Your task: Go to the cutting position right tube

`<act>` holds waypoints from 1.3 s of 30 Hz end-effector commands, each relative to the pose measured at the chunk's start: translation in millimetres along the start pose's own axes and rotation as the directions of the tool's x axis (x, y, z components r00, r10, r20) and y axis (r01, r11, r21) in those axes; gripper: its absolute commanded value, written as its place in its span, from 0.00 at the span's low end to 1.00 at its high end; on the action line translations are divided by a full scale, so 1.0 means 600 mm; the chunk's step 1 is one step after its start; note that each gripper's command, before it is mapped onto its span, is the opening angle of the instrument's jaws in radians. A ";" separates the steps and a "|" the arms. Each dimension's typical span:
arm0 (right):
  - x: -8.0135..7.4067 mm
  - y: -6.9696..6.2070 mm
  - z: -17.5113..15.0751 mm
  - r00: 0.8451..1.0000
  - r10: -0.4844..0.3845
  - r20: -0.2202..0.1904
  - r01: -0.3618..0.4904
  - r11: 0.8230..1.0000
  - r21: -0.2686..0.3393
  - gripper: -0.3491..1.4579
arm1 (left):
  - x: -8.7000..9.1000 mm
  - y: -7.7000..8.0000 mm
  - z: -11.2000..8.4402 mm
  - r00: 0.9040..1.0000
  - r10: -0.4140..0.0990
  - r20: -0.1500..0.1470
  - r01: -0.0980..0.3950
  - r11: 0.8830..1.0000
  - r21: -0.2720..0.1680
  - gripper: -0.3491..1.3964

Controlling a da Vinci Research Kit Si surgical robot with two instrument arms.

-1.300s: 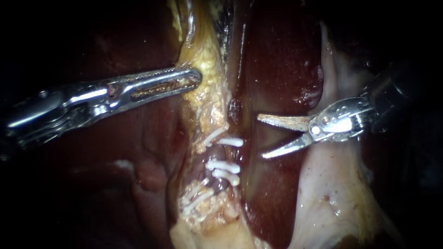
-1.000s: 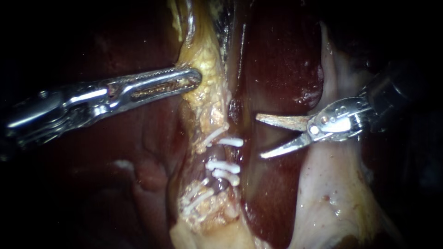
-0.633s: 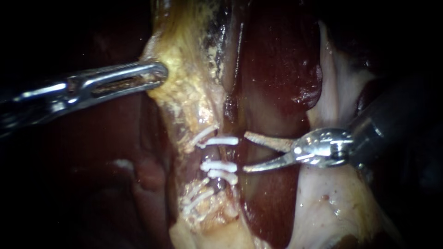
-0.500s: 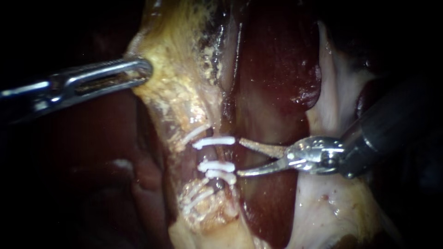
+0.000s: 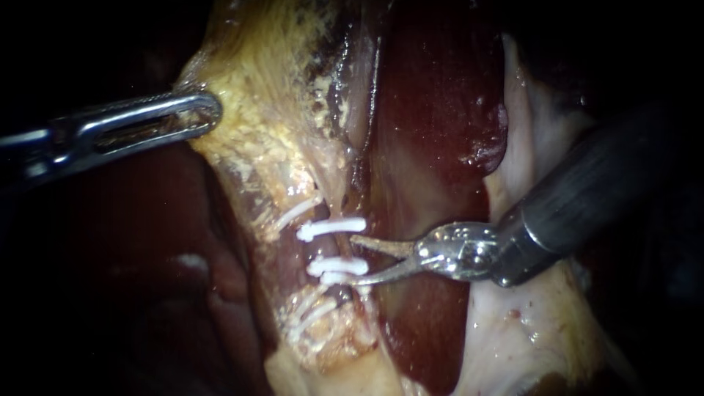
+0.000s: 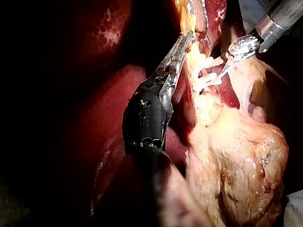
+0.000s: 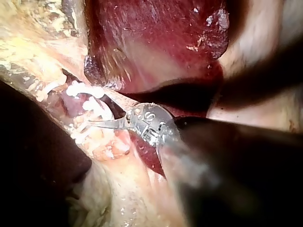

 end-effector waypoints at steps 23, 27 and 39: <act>0.0046 0.0001 0.0049 0.996 -0.082 -0.036 0.087 0.979 0.186 0.88 | 0.0000 0.0001 0.0001 1.000 0.000 0.000 0.000 1.000 -0.001 0.00; 0.0056 0.0001 0.0069 0.997 -0.072 -0.038 0.078 0.977 0.199 0.87 | 0.0000 0.0001 0.0002 1.000 0.000 0.000 0.000 1.000 -0.001 0.00; 0.0059 0.0007 0.0079 0.999 -0.037 -0.039 0.045 0.978 0.205 0.84 | 0.0000 0.0001 0.0004 1.000 0.000 0.000 0.000 1.000 -0.002 0.00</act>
